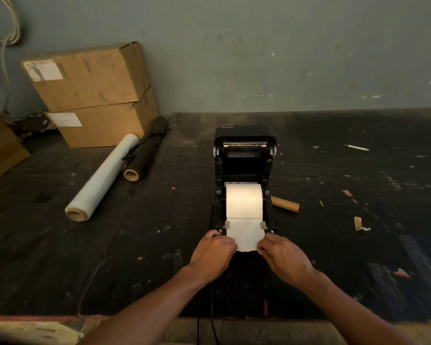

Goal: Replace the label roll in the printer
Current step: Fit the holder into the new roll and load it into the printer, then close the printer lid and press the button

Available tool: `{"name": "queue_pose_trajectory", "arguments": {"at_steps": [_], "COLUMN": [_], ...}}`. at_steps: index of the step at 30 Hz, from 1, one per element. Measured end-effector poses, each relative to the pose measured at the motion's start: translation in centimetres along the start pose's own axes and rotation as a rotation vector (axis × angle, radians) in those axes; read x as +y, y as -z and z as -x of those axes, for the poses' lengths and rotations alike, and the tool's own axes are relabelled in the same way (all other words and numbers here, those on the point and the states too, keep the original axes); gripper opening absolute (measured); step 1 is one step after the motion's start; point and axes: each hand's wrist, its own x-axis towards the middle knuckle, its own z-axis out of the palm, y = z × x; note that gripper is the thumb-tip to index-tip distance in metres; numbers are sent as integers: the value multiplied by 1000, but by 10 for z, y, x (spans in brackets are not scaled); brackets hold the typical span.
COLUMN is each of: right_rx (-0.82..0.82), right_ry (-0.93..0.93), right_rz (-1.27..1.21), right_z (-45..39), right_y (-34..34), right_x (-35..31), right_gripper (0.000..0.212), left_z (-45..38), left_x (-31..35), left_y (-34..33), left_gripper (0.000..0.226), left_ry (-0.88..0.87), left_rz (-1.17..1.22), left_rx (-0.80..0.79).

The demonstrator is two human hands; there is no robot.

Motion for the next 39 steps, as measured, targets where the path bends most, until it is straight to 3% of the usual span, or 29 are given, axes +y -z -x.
{"name": "queue_pose_trajectory", "arguments": {"at_steps": [6, 17, 23, 25, 27, 29, 31, 35, 39], "right_rx": [-7, -207, -307, -375, -348, -203, -9, 351, 465], "right_ry": [-2, -24, 0, 5, -9, -48, -115, -218, -210], "right_rz": [-24, -81, -158, -238, -331, -415, -498, -676, -720], "right_z": [15, 23, 18, 12, 0, -17, -40, -90, -136], "right_y": [-5, -9, -6, 8, 28, 54, 83, 133, 161], "right_x": [-5, -7, -2, 1, 5, 12, 20, 38, 63], "right_gripper": [22, 13, 9, 7, 10, 11, 10, 11, 28], "left_z": [14, 27, 10, -3, -21, -43, -68, -122, -178], "left_x": [5, 12, 0, -7, -17, -31, -47, -76, -97], "left_y": [1, 3, 28, 43, 63, 85, 109, 146, 159], "left_gripper": [23, 23, 22, 30, 38, 32, 28, 38, 56], "left_ry": [-75, -156, -192, -151, -73, 18, 155, 458, 696], "left_rz": [19, 45, 99, 185, 311, 459, 531, 697, 843], "left_rx": [4, -71, -322, -467, -513, -396, -169, 215, 292]}}
